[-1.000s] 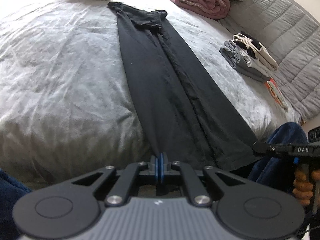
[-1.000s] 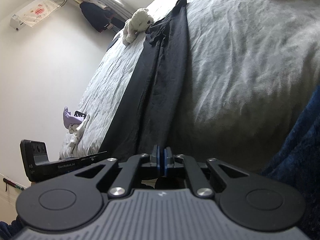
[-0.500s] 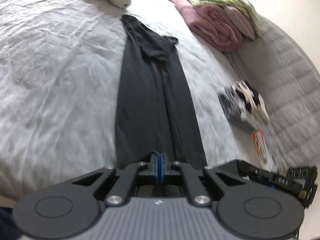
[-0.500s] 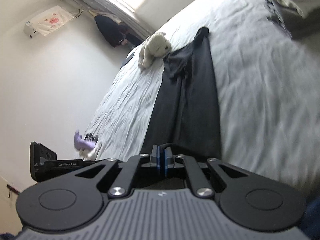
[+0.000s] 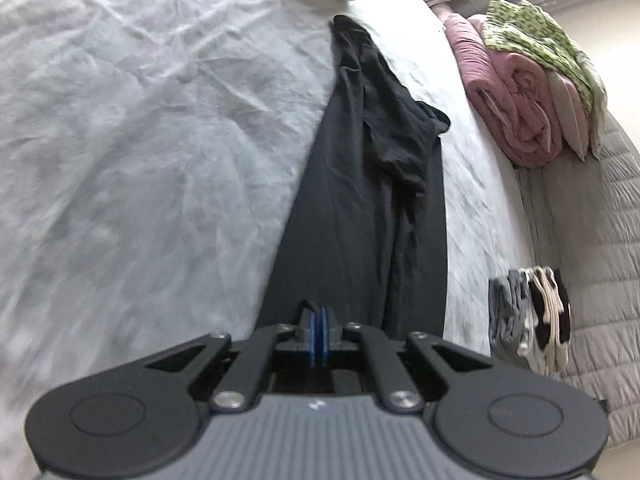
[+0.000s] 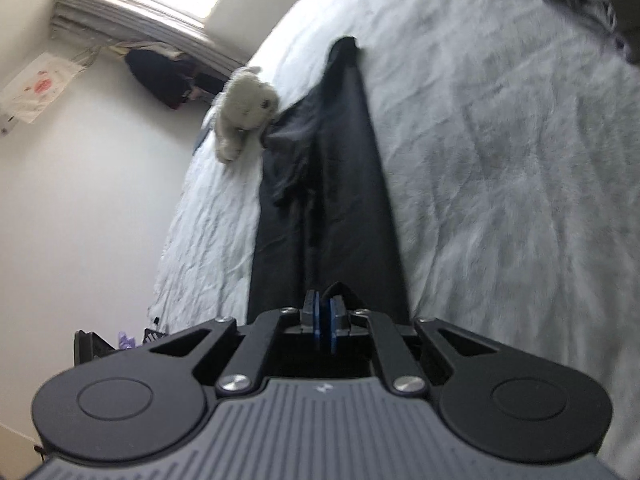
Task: Fold clothes
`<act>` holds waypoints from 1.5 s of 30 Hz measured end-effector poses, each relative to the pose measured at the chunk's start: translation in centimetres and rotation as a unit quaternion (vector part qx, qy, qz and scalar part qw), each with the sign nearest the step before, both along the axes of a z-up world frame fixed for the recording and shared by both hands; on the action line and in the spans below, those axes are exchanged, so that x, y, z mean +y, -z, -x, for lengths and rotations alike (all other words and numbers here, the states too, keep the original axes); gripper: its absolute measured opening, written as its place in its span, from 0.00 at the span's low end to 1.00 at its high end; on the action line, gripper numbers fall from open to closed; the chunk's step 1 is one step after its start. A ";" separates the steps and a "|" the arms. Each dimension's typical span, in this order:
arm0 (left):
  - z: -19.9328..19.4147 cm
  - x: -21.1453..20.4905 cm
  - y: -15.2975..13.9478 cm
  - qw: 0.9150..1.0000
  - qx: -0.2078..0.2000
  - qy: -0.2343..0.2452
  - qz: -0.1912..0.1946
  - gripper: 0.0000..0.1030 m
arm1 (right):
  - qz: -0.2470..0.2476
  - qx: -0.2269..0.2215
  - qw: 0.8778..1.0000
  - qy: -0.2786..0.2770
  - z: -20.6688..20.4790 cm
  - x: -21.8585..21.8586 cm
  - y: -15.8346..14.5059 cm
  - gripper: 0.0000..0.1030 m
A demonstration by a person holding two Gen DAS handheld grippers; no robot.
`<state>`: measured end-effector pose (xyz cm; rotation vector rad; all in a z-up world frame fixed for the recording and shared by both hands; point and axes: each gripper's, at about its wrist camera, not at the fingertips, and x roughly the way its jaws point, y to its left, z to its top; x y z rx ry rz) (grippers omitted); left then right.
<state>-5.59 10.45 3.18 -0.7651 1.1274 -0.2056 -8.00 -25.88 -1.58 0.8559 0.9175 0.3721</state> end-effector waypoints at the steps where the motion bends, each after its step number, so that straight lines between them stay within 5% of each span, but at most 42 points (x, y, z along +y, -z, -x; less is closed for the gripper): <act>1: -0.5 0.0 0.3 1.000 0.005 -0.002 0.002 0.03 | 0.000 0.007 1.000 0.002 -0.5 0.0 0.4 0.07; 7: -1.7 1.0 1.5 0.999 0.020 -0.001 0.034 0.09 | -0.009 0.032 0.999 0.001 -1.9 -0.8 1.9 0.08; 10: -1.7 2.5 0.3 1.000 -0.016 -0.010 0.017 0.28 | -0.013 0.039 0.999 0.000 -2.5 -1.3 2.3 0.12; 16: -1.1 3.9 -2.1 0.992 -0.117 0.040 -0.020 0.30 | 0.053 -0.024 0.996 -0.064 -3.0 -1.1 -0.1 0.13; 21: -0.8 1.0 -3.2 0.963 -0.203 0.166 -0.059 0.30 | 0.105 -0.050 0.987 -0.114 -4.0 0.0 -0.6 0.13; 24: -0.2 -1.1 -3.1 0.936 -0.235 0.247 -0.093 0.32 | 0.075 -0.029 0.992 -0.099 -4.9 -0.3 0.3 0.13; 27: -0.6 -2.1 -2.8 0.917 -0.250 0.292 -0.102 0.33 | 0.039 -0.006 0.996 -0.078 -5.4 -1.0 0.9 0.13; 35: -2.7 -1.2 -2.2 0.908 -0.258 0.328 -0.030 0.34 | -0.011 0.022 0.998 -0.053 -5.8 -2.1 1.8 0.13; 38: -3.7 -1.0 -2.1 0.911 -0.251 0.325 -0.023 0.35 | -0.049 0.034 0.998 -0.037 -6.2 -2.6 2.1 0.14; 41: -4.5 -0.7 -1.2 0.918 -0.238 0.316 0.010 0.35 | -0.075 0.036 0.996 -0.028 -6.6 -2.9 2.2 0.44; 45: -4.1 -1.0 -0.3 0.910 -0.235 0.341 0.009 0.36 | -0.064 0.030 0.997 -0.026 -6.5 -3.2 1.9 0.45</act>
